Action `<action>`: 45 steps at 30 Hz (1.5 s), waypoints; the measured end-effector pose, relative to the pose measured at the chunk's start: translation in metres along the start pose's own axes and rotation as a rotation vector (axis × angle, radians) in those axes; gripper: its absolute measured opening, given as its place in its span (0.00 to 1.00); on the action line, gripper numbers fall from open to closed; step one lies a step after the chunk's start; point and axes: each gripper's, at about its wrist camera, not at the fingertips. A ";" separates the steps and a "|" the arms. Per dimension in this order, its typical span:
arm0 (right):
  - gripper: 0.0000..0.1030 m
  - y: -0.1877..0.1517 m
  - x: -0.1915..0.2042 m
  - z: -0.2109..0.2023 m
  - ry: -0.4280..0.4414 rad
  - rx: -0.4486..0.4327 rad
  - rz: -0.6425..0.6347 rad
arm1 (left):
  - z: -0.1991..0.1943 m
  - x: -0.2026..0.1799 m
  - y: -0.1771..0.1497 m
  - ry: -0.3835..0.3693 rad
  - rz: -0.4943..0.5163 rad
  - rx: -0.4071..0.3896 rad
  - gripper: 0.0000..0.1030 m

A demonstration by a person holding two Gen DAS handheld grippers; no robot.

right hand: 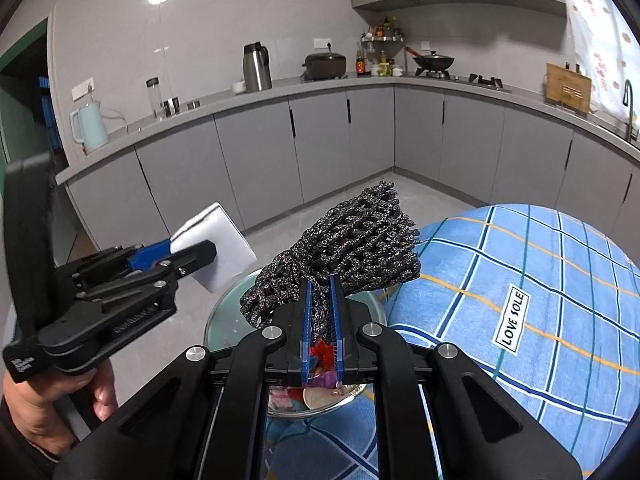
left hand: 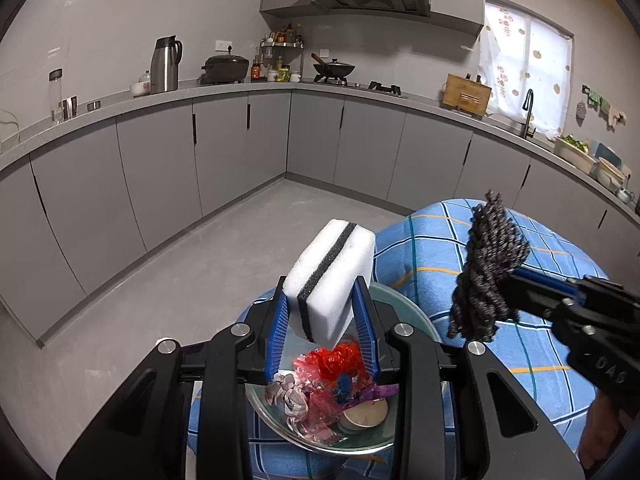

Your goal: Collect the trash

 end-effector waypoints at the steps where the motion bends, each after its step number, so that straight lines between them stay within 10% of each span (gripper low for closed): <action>1: 0.10 0.000 0.000 0.004 0.000 0.009 -0.001 | 0.001 0.000 0.000 -0.002 -0.001 0.001 0.31; 9: 0.12 -0.003 0.000 0.034 0.023 0.063 -0.019 | 0.010 -0.002 -0.002 0.000 -0.003 0.021 0.34; 16: 0.41 -0.004 -0.004 0.034 0.024 0.040 0.003 | 0.007 0.005 0.000 0.038 -0.030 -0.002 0.54; 25: 0.45 -0.008 -0.013 0.000 0.001 -0.018 0.064 | -0.014 0.007 0.003 0.059 -0.043 -0.051 0.74; 45: 0.49 -0.008 0.000 -0.051 -0.022 -0.116 0.055 | -0.058 -0.001 0.010 0.062 -0.025 -0.122 0.79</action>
Point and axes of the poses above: each gripper's, at about its wrist camera, not at the fingertips, and z roughly the way its jaws point, x to its left, y to its top, and after that the axes turned 3 degrees about y, right-handed
